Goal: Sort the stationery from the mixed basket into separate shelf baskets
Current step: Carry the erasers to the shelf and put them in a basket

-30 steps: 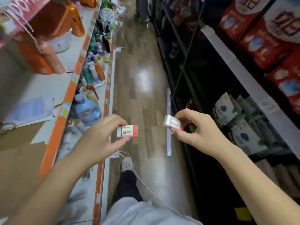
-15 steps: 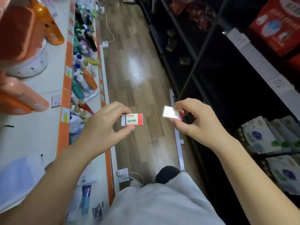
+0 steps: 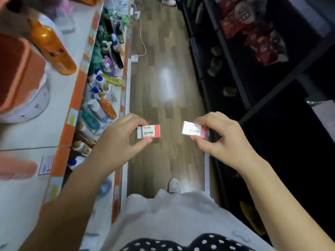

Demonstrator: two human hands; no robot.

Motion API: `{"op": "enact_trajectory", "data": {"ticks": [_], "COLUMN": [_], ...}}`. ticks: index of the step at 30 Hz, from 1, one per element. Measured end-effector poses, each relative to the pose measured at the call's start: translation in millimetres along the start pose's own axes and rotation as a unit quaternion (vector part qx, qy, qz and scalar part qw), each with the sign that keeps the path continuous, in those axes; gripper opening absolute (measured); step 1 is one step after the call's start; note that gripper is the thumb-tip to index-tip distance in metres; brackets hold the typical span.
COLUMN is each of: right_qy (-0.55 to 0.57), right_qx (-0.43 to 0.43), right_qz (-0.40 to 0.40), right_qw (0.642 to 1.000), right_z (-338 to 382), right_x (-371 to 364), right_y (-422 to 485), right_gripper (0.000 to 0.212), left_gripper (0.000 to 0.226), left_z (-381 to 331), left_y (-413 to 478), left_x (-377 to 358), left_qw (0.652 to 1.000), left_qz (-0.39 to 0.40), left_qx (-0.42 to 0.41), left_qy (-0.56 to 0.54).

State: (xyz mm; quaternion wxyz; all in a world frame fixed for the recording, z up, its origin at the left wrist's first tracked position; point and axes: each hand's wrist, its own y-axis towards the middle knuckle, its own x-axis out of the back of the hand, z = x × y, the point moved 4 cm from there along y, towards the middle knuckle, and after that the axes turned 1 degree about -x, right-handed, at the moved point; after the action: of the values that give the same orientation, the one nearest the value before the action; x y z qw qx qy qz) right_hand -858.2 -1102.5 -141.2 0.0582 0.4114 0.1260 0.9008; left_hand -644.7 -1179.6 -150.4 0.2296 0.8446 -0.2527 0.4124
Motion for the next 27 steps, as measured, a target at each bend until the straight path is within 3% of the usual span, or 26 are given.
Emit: {"op": "enact_trajectory", "data": {"ticks": [12,22,27], "right_qy": [0.028,0.008,0.011], "right_qx": [0.015,0.064,0.063], "right_qz": [-0.005,-0.008,-0.006], "right_qw": [0.999,0.998,0.998], "right_z": [-96,-131,-153], "right_x": [0,-27,-37], "right_y": [206,391,455], "right_gripper": [0.023,0.027,0.028], "left_gripper": [0.039,0.043,0.038], "left_z": [65,165,207], "left_y": [198,345,409], "left_x": [22,70,75], "left_qw": [0.997,0.997,0.999], "left_qz": [-0.071,-0.058,-0.038], "left_qx": [0.012,-0.025,-0.001], "left_qy": [0.017,0.046,0.018]}}
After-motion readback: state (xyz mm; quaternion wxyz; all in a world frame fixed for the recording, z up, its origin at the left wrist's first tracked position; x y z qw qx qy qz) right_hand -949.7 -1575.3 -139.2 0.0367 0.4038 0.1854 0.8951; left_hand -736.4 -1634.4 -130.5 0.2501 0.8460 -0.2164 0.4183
